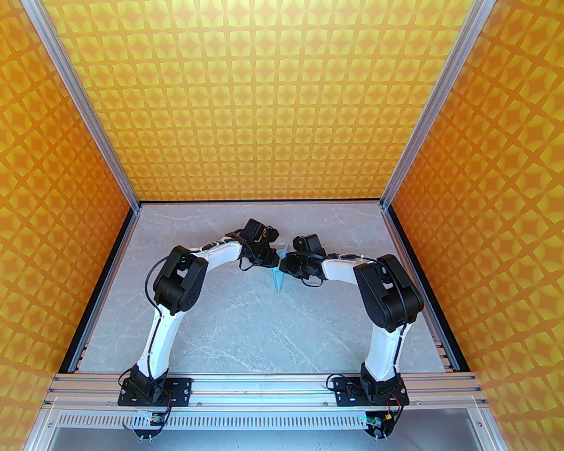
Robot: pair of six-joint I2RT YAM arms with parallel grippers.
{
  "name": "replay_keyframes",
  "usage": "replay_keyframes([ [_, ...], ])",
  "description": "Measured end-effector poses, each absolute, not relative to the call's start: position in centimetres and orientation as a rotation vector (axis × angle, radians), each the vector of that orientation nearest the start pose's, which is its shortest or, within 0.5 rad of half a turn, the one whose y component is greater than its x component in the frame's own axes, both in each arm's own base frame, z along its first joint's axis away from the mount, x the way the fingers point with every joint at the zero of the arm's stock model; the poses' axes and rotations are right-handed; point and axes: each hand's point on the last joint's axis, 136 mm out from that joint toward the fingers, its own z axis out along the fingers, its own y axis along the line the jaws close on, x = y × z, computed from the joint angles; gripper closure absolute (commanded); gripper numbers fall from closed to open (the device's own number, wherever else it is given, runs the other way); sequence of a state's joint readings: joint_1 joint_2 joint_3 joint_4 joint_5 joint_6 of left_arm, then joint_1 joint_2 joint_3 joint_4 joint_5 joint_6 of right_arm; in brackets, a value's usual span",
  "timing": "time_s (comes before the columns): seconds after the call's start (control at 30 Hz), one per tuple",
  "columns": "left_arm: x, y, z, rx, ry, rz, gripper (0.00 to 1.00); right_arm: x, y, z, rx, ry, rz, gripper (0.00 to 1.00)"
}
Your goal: Fold a paper plane with a square sheet of paper (fold left side to right side)
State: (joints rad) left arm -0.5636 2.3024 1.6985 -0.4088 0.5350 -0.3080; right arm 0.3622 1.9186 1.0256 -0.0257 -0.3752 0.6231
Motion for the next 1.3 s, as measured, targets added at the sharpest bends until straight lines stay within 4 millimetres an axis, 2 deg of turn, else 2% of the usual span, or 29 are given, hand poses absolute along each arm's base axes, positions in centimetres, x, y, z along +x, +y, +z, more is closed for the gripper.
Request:
replay_keyframes([
  [0.17, 41.8, -36.8, 2.4, 0.553, 2.652, -0.992, 0.90, 40.1, 22.1, 2.6, 0.167, 2.603, 0.861, 0.63],
  [0.23, 41.9, -36.7, 2.4, 0.550, 2.654, -0.993, 0.90, 39.9, 21.9, 2.9, 0.167, 2.596, 0.856, 0.64],
  [0.37, 41.8, -36.7, 2.4, 0.552, 2.653, -0.994, 0.90, 38.2, 21.3, 3.7, 0.169, 2.588, 0.857, 0.78],
  [0.43, 41.8, -36.7, 2.4, 0.552, 2.654, -0.995, 0.90, 37.2, 21.3, 4.4, 0.171, 2.572, 0.880, 0.89],
  [0.5, 41.8, -36.7, 2.4, 0.553, 2.653, -0.995, 0.90, 36.6, 21.7, 5.0, 0.168, 2.555, 0.916, 0.95],
  [0.67, 41.8, -36.8, 2.4, 0.553, 2.654, -0.998, 0.90, 35.4, 22.9, 5.3, 0.177, 2.536, 1.010, 0.95],
  [0.9, 41.8, -36.8, 2.4, 0.553, 2.654, -0.998, 0.90, 35.2, 24.4, 6.1, 0.174, 2.507, 1.101, 0.94],
  [1.1, 41.8, -36.8, 2.4, 0.553, 2.653, -0.998, 0.90, 34.6, 25.3, 5.4, 0.162, 2.535, 1.118, 0.94],
  [1.3, 41.8, -36.8, 2.4, 0.554, 2.654, -0.998, 0.90, 34.1, 25.1, 4.6, 0.176, 2.547, 1.115, 0.94],
])
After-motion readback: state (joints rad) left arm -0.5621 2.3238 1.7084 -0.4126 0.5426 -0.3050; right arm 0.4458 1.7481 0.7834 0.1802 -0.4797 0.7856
